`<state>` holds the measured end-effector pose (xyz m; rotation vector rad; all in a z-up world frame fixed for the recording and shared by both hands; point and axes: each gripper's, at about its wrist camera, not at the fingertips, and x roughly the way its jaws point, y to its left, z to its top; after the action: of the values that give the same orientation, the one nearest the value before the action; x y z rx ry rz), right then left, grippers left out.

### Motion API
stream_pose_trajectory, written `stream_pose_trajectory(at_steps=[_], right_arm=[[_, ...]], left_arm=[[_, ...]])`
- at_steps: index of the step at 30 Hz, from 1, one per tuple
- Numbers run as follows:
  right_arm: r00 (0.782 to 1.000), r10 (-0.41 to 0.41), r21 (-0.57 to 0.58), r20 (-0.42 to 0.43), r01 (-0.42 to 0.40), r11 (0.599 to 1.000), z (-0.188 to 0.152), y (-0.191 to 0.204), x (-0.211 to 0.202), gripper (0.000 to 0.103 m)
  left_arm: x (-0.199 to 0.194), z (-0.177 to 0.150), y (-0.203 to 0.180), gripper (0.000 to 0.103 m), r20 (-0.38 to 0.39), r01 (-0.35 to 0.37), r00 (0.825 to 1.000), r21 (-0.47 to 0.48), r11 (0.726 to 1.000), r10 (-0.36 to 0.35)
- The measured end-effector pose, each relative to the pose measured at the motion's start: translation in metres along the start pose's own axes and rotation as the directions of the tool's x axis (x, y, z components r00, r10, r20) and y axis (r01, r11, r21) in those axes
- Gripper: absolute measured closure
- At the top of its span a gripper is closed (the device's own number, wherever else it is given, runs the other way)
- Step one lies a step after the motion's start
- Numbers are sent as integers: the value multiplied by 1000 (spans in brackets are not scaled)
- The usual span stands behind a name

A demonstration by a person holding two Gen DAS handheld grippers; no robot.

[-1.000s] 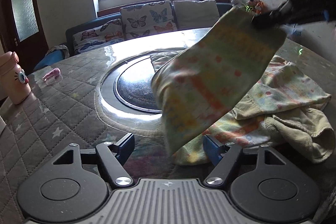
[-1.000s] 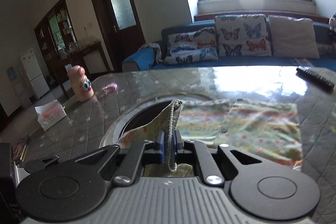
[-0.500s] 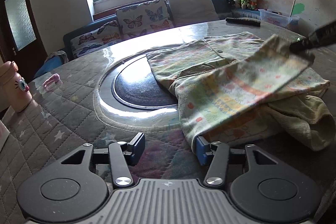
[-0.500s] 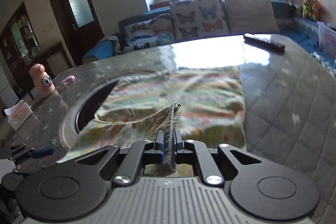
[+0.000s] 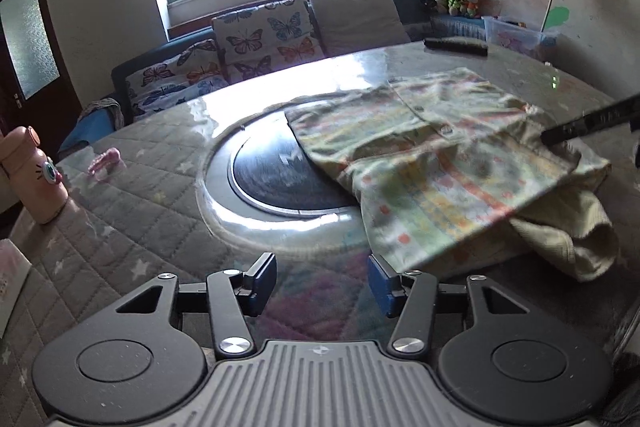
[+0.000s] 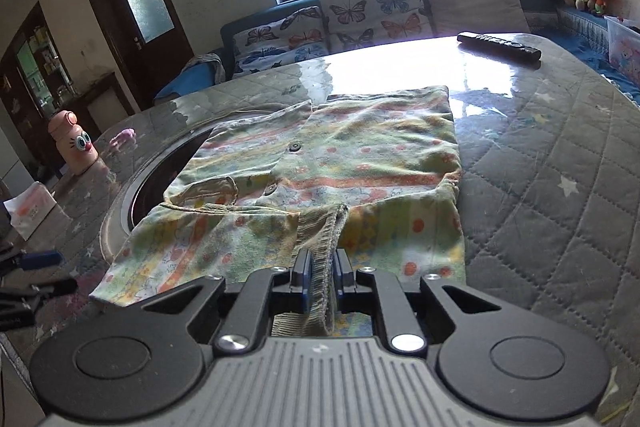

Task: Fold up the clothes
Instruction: 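Lay the held sleeve across the shirt front and open the right gripper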

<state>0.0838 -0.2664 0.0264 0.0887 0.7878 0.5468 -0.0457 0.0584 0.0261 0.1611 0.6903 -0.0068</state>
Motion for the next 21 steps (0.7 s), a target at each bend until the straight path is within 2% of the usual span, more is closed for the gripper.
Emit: stream_pose_trajectory(at_steps=[4,7,9,13,15,17,18,19,21], right_arm=[[1000,7,19,-6,-7,1000,1,-5,6,91],[1000,2,19,-2,-2,1000,2,-5,8,90],[1000,-10,8,1,10,1000,2,-3,8,90],[999,-36,1,0,36,999,3,-3,10,91],[1000,-28,0,5,28,1000,5,-4,10,91],[1000,-12,2,4,12,1000,7,-4,11,91],[1000,-15,5,5,15,1000,7,-5,13,87],[1000,-19,8,5,19,1000,8,-5,15,78],[1000,-30,6,0,30,1000,8,-6,22,77]], left_arm=[[5,19,-1,49,36,8,999,-23,1000,-7],[14,33,-8,55,66,40,997,-36,999,-38],[26,42,-15,65,74,68,995,-41,997,-64],[56,54,-30,77,66,133,989,-33,991,-131],[73,57,-34,85,38,145,989,-35,989,-143],[88,56,-36,88,14,149,989,-31,988,-149],[91,54,-37,90,11,143,990,-27,989,-143],[94,53,-37,91,8,137,991,-22,990,-137],[99,50,-38,92,9,107,994,-6,994,-107]])
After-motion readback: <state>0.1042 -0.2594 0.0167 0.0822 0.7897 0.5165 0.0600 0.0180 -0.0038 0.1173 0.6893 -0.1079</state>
